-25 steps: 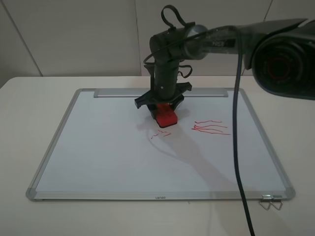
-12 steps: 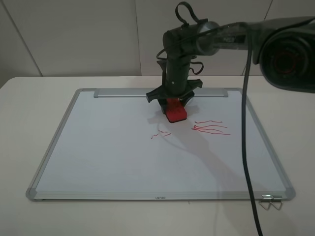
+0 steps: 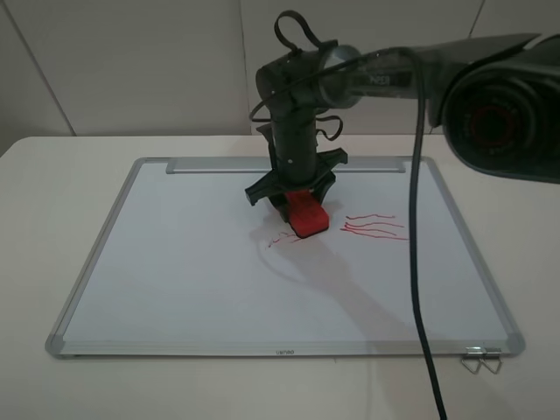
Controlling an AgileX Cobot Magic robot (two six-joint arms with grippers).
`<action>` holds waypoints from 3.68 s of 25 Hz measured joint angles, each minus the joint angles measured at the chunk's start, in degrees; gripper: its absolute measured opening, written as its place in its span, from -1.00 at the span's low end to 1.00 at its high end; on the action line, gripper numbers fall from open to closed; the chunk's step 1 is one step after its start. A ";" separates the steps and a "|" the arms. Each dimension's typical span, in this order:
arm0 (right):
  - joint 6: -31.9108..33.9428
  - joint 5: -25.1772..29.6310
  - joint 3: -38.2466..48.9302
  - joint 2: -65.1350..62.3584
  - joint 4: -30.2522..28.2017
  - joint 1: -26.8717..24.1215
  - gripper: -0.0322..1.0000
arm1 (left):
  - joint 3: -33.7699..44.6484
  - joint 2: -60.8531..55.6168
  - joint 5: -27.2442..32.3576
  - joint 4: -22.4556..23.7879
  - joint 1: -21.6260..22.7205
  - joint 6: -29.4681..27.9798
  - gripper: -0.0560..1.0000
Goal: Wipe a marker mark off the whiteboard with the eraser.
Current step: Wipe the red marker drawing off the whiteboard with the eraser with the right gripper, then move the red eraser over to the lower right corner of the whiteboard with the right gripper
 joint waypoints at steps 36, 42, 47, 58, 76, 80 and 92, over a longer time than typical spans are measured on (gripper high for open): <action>-1.66 -5.85 7.94 -2.78 2.41 4.39 0.03 | 0.00 0.00 0.00 0.00 0.00 0.00 0.57; -1.53 -6.93 7.94 -2.80 -3.28 0.39 0.03 | 0.00 0.00 0.00 0.00 0.00 0.00 0.57; -1.48 -7.20 7.94 -2.86 -6.43 -2.27 0.03 | 0.00 0.00 0.00 0.00 0.00 0.00 0.57; -1.66 -6.28 10.14 -8.42 3.17 0.45 0.03 | 0.00 0.00 0.00 0.00 0.00 0.00 0.57; 5.25 -8.59 35.45 -37.36 3.69 -8.00 0.03 | 0.00 0.00 0.00 0.00 0.00 0.00 0.57; 9.20 -13.35 47.48 -44.83 1.78 -11.69 0.03 | 0.00 0.00 0.00 0.00 0.00 0.00 0.57; 16.15 -26.00 67.72 -54.50 -2.02 -14.47 0.03 | 0.00 0.00 0.00 0.00 0.00 0.00 0.57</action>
